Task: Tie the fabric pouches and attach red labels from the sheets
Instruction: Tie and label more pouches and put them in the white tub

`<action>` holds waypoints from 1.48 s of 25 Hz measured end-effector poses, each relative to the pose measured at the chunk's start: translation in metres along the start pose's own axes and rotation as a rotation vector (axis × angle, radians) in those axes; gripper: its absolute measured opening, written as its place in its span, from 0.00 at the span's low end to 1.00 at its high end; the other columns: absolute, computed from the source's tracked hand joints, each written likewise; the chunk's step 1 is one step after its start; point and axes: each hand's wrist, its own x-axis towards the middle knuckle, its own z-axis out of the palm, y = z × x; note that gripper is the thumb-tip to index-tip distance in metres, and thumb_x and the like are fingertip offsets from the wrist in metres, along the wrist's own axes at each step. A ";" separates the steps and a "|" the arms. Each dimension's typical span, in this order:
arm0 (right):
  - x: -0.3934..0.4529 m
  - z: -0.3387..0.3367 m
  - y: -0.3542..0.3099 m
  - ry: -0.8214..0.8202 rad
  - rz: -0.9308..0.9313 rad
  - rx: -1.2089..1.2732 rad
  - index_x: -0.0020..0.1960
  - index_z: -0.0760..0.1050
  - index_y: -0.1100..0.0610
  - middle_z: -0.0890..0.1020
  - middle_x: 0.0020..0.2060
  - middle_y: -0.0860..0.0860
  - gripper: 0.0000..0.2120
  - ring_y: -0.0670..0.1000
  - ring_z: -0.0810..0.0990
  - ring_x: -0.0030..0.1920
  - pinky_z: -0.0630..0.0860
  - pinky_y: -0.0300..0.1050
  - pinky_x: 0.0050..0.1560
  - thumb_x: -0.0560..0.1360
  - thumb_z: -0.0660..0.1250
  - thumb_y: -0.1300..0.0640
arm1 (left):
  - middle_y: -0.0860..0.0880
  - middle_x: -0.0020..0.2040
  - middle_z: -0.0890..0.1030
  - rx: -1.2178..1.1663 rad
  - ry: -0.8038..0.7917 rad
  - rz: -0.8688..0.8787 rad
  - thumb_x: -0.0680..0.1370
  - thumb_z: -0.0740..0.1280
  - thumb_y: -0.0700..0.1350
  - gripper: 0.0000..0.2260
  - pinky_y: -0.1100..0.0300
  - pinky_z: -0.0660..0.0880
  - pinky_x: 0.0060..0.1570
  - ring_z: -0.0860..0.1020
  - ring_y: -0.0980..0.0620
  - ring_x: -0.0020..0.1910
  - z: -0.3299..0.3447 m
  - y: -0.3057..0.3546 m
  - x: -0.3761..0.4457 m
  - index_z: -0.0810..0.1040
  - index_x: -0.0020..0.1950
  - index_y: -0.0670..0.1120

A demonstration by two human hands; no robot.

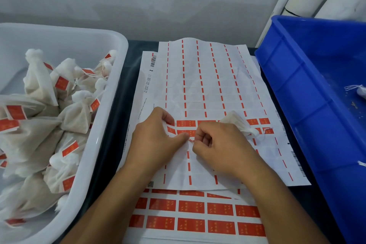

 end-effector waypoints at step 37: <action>0.001 -0.008 0.000 0.028 0.085 0.078 0.42 0.77 0.46 0.81 0.37 0.41 0.08 0.44 0.80 0.39 0.70 0.29 0.36 0.80 0.68 0.50 | 0.64 0.50 0.74 -0.006 -0.025 -0.057 0.71 0.77 0.61 0.20 0.73 0.68 0.31 0.75 0.64 0.36 0.002 0.000 0.003 0.69 0.53 0.60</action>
